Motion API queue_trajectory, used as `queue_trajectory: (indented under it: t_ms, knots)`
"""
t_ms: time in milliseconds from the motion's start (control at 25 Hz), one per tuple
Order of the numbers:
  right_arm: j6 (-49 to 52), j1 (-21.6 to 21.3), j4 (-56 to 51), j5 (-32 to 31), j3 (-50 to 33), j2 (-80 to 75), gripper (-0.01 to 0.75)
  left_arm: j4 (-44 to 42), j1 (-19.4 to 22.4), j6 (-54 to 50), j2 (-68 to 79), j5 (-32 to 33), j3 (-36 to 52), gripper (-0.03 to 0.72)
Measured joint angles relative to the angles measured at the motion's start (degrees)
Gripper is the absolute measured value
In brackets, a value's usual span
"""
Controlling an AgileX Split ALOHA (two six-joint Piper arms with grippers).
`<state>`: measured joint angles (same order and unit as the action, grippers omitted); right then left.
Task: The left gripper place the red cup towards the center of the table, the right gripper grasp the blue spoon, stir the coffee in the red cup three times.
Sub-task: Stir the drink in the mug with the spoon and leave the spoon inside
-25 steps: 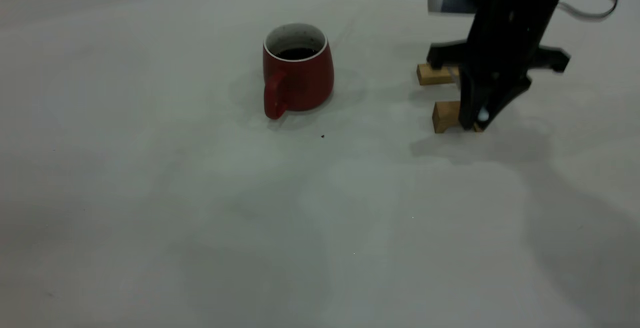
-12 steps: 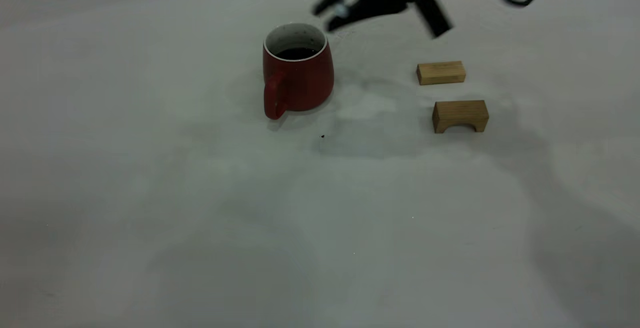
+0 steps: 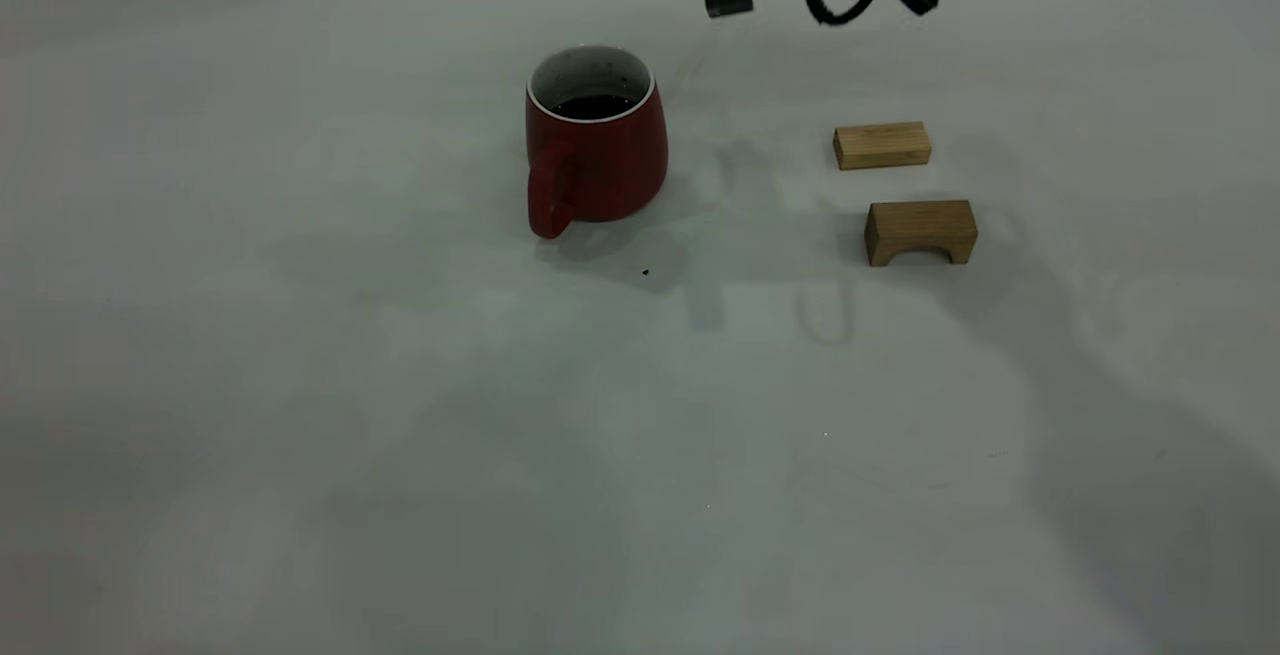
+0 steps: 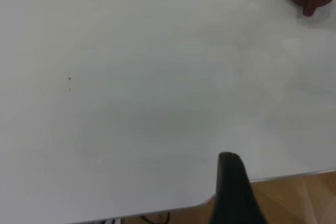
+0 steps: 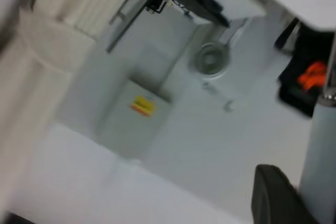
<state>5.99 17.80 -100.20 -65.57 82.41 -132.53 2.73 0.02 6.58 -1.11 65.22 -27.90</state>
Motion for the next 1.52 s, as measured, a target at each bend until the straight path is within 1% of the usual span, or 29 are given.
queue_trajectory:
  t_ms: [160, 280, 480, 600, 920, 1080, 1280, 1400, 1520]
  knots:
    - [13.23, 0.43, -0.31, -0.17, 0.18, -0.43, 0.134, -0.05, 0.00, -0.11, 0.00, 0.00, 0.00, 0.551]
    - [17.07, 0.82, -0.26, -0.54, 3.96, -3.44, 0.134, -0.05, 0.00, -0.11, 0.00, 0.00, 0.00, 0.551]
    - [17.95, 0.93, -0.38, -0.54, 15.89, -11.17, 0.134, -0.05, 0.00, -0.11, 0.00, 0.00, 0.00, 0.551]
    - [18.34, 0.57, -0.49, -0.59, 19.94, -15.79, 0.134, -0.05, 0.00, -0.11, 0.00, 0.00, 0.00, 0.551]
    - [18.61, -2.30, -0.24, -0.28, 20.54, -22.12, 0.134, -0.05, 0.00, -0.11, 0.00, 0.00, 0.00, 0.551]
    - [19.26, -0.90, -0.39, -0.22, 21.39, -23.25, 0.134, -0.05, 0.00, -0.11, 0.00, 0.00, 0.00, 0.551]
    - [21.62, 2.29, -0.28, -0.28, 28.72, -26.10, 0.134, -0.05, 0.00, -0.04, 0.00, 0.00, 0.00, 0.551]
    - [22.02, 2.03, -0.15, -0.43, 30.63, -26.75, 0.134, -0.05, 0.00, -0.04, 0.00, 0.00, 0.00, 0.551]
    - [22.02, 0.29, 1.06, -0.36, 30.79, -26.75, 0.134, -0.05, 0.00, -0.04, 0.00, 0.00, 0.00, 0.551]
